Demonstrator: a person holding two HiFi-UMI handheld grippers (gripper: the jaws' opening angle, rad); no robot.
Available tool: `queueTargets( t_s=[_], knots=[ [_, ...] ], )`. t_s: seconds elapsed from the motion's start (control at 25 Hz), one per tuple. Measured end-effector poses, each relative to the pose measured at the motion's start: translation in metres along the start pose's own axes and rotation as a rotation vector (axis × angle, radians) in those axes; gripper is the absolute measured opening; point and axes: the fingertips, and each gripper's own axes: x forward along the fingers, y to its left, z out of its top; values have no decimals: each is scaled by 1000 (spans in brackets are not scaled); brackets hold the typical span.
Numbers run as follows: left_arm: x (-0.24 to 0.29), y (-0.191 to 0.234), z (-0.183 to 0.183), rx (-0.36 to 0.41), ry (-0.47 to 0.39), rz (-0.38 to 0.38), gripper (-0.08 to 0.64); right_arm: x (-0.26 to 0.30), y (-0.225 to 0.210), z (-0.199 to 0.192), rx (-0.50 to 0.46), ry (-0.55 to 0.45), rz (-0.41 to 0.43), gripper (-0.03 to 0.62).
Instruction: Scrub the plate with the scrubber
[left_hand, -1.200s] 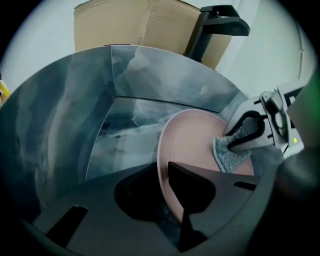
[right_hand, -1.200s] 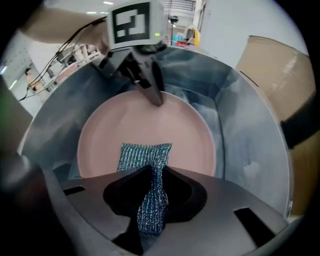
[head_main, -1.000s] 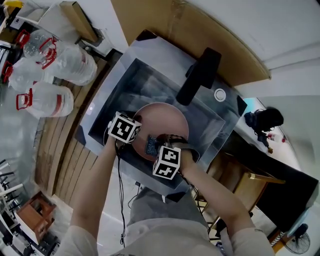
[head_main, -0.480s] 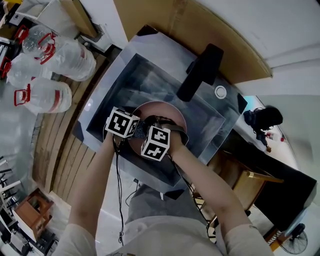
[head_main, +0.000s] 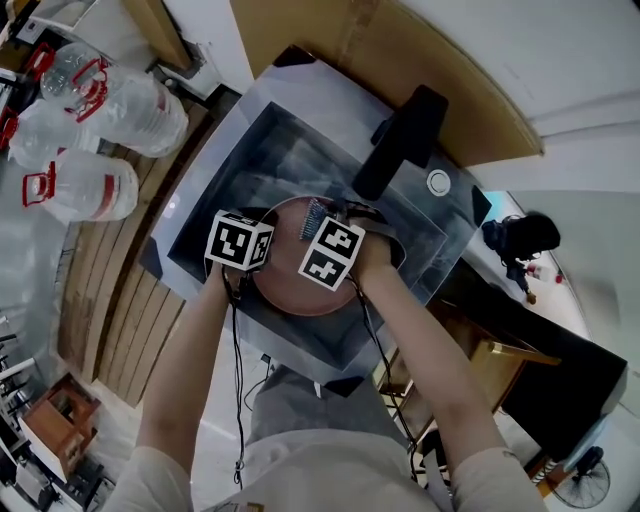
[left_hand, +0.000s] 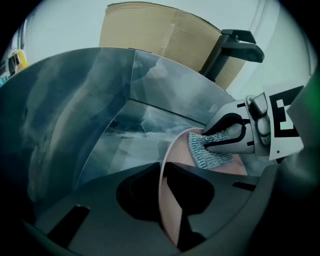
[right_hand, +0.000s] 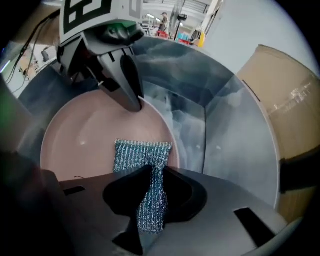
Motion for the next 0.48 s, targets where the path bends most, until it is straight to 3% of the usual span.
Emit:
queueTargets(
  t_s=[0.12, 0.24, 0.36, 0.48],
  knots=[
    [1, -1, 0, 5, 1, 6, 55, -8, 23, -33, -28, 97, 77, 106],
    [1, -1, 0, 0, 0, 4, 56, -20, 69, -41, -103, 108, 177, 107],
    [1, -1, 0, -5, 0, 2, 55, -29, 117, -24, -143, 40, 255, 107],
    [1, -1, -1, -5, 4, 3, 55, -30, 148, 11, -157, -82, 276, 107]
  ],
)
